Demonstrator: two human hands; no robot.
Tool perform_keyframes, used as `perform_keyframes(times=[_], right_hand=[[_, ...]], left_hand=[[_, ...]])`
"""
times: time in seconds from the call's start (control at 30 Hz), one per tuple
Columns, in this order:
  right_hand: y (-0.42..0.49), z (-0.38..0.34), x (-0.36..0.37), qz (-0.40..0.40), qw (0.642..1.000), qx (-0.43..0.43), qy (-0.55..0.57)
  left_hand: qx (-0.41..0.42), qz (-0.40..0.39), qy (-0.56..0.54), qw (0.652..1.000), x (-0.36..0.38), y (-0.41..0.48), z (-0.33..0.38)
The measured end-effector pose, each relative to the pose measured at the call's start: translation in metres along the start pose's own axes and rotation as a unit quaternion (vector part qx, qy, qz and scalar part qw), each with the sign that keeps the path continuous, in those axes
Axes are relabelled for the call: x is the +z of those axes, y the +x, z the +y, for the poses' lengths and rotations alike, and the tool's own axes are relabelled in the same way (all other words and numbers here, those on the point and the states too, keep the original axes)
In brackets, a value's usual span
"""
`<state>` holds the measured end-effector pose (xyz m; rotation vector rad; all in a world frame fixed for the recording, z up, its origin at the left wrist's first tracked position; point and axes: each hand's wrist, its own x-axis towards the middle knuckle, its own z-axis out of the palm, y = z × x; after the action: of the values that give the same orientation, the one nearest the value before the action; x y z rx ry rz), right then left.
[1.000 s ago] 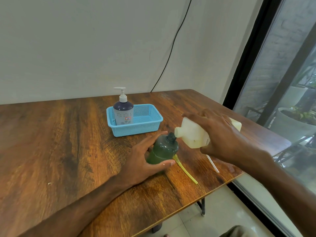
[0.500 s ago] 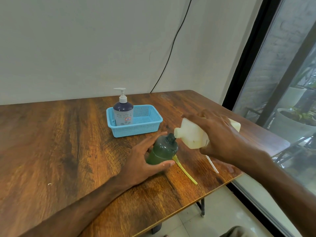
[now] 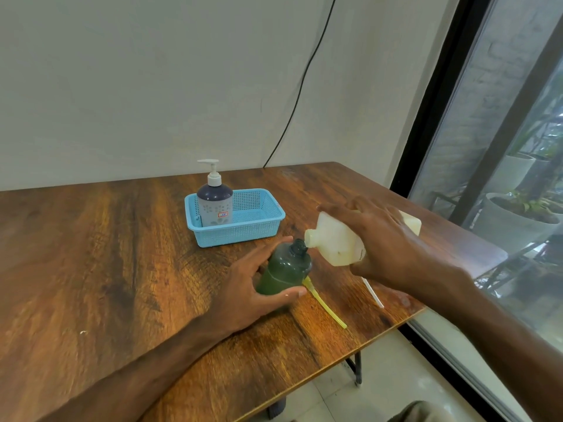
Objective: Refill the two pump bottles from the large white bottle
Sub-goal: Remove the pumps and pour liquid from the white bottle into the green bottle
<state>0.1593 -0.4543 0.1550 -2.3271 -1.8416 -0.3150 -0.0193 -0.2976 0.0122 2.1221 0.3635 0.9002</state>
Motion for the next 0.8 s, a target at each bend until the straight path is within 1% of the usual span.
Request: perform_keyframes(times=[0.8], right_hand=[[-0.0008, -0.002, -0.001, -0.004, 1.0, -0.001, -0.018]], left_hand=[[0.005, 0.003, 0.003, 1.0, 0.0001, -0.0006, 0.0004]])
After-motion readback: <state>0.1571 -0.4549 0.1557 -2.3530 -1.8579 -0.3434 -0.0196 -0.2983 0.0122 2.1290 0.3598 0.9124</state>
